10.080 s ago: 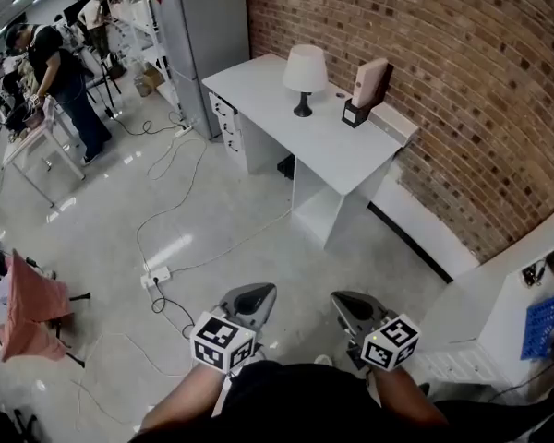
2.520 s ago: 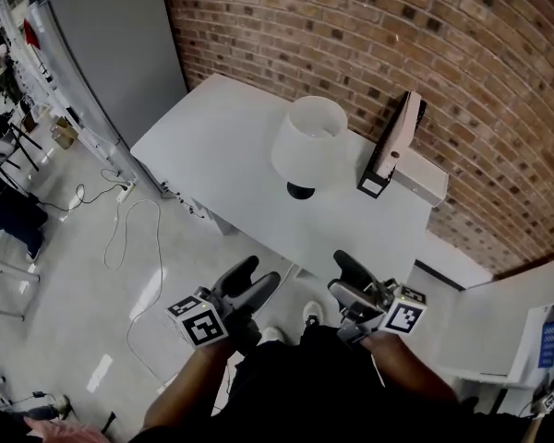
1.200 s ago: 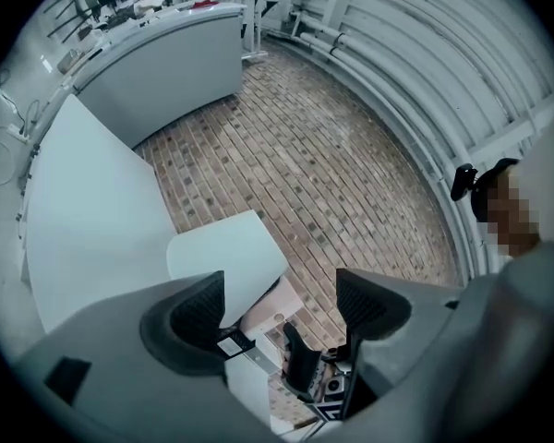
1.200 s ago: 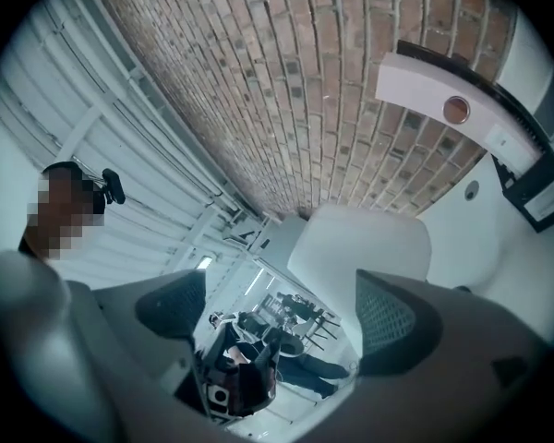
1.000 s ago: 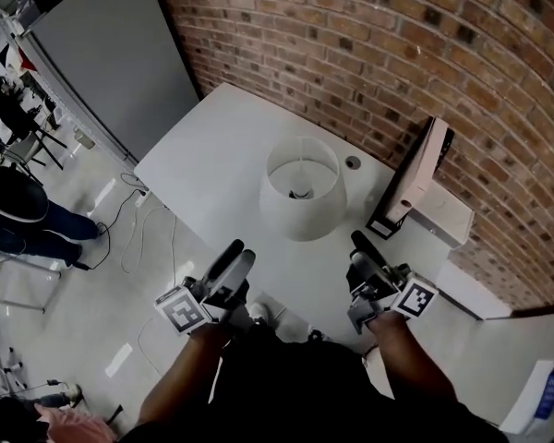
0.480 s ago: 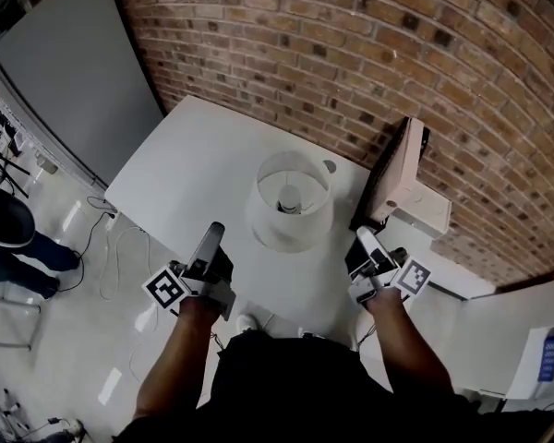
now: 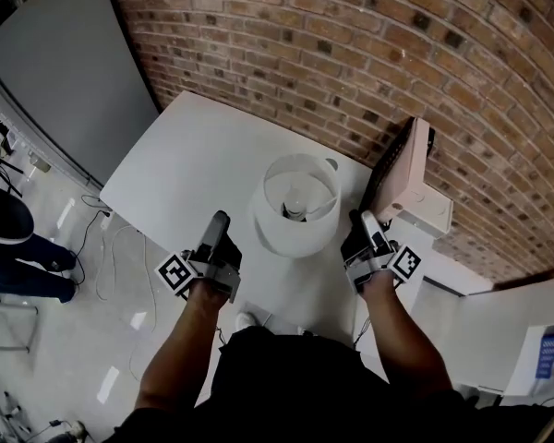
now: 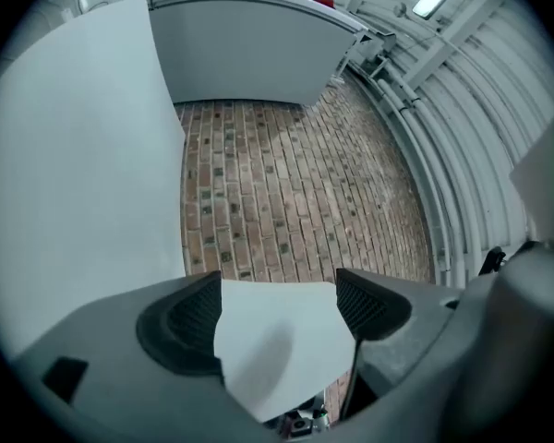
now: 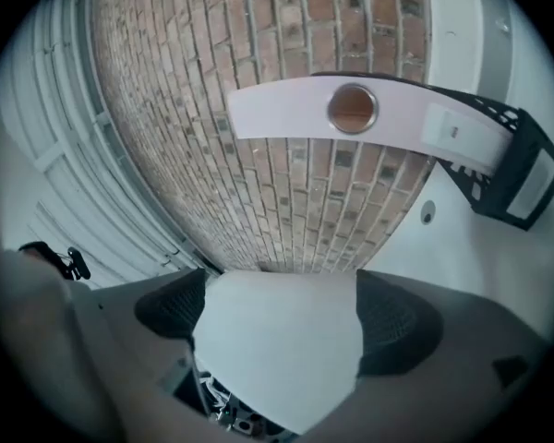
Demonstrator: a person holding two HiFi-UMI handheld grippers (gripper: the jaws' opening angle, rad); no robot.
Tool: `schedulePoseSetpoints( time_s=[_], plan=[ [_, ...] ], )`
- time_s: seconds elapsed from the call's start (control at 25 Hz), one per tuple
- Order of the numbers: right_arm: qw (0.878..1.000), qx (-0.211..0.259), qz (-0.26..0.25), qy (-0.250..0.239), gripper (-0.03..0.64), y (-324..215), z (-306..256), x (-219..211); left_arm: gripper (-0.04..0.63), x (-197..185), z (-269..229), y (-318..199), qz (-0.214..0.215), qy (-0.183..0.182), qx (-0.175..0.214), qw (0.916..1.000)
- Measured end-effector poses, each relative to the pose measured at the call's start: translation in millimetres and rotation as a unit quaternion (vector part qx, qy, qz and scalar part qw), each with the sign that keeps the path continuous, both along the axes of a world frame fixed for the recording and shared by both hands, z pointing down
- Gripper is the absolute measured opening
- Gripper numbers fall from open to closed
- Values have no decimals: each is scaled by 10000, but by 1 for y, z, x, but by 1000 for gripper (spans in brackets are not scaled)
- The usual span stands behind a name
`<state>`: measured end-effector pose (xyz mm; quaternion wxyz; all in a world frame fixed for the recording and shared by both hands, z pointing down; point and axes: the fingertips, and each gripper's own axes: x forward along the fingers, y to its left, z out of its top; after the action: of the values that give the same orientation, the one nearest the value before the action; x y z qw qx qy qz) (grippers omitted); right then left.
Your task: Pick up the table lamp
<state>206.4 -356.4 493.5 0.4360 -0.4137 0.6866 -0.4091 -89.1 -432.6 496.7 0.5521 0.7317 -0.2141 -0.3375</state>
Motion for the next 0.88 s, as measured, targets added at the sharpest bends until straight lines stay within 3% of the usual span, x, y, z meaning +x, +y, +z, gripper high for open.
schedulePoseSetpoints(
  time_s=[0.48, 0.88],
  plan=[
    [9954, -489, 11, -820, 509, -40, 65, -5, 377, 35, 54, -38, 208, 452, -635, 9967],
    [9907, -63, -212, -1342, 515, -58, 43, -25, 377, 58, 47, -55, 276, 998, -787, 9915]
  ],
)
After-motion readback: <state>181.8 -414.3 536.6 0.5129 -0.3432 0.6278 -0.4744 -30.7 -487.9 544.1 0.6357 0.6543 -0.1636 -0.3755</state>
